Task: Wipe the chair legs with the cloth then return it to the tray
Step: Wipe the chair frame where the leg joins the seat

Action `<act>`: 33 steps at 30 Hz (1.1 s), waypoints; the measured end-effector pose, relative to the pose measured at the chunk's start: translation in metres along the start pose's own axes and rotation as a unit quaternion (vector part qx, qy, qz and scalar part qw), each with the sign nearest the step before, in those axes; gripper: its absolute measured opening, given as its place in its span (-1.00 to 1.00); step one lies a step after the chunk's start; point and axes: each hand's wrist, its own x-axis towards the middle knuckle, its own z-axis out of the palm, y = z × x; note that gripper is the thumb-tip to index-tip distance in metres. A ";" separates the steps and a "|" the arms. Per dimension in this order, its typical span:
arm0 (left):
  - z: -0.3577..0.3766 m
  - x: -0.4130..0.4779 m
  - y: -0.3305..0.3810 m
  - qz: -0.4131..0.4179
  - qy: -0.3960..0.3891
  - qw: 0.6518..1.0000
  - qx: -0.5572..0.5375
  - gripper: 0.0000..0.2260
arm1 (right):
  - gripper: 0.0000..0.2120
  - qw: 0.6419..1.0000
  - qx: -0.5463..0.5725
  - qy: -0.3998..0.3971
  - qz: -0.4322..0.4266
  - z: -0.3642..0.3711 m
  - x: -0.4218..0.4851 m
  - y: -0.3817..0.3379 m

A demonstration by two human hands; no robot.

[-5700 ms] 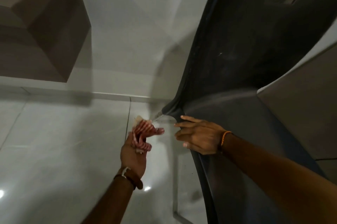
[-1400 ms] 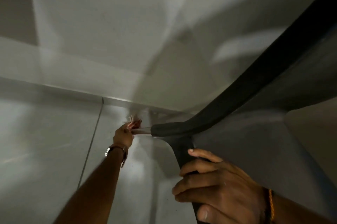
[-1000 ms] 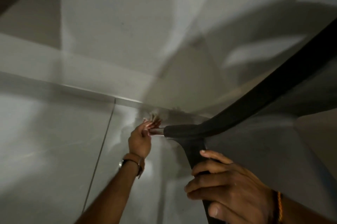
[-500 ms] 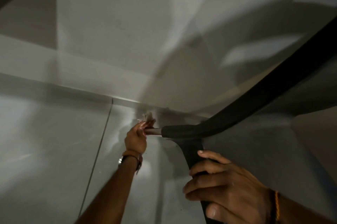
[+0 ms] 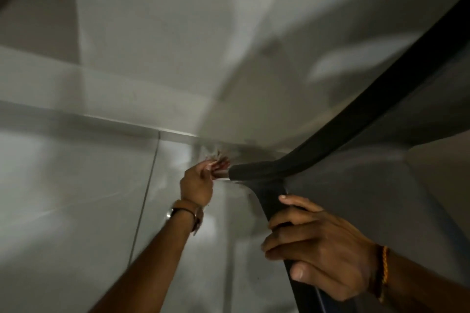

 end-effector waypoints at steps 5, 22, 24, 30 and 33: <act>-0.016 -0.059 0.061 0.082 0.005 0.996 -0.038 -0.71 | -0.44 1.000 -0.003 -0.019 0.015 -0.002 -0.001 -0.002; 0.012 0.063 -0.046 0.002 -0.107 0.950 0.294 -0.52 | -0.44 1.000 -0.014 0.006 -0.007 0.001 -0.002 -0.002; -0.001 0.052 -0.040 0.024 -0.098 0.962 0.254 -0.44 | -0.53 1.000 -0.017 0.009 -0.017 0.000 -0.002 -0.002; -0.063 -0.013 0.005 -0.169 -0.155 0.909 -0.347 -0.67 | -0.50 0.998 -0.046 -0.034 -0.003 -0.005 -0.006 -0.007; -0.102 -0.044 0.023 -0.206 -0.137 0.870 -0.426 -0.69 | -0.51 0.996 -0.072 -0.052 0.016 -0.010 -0.007 -0.012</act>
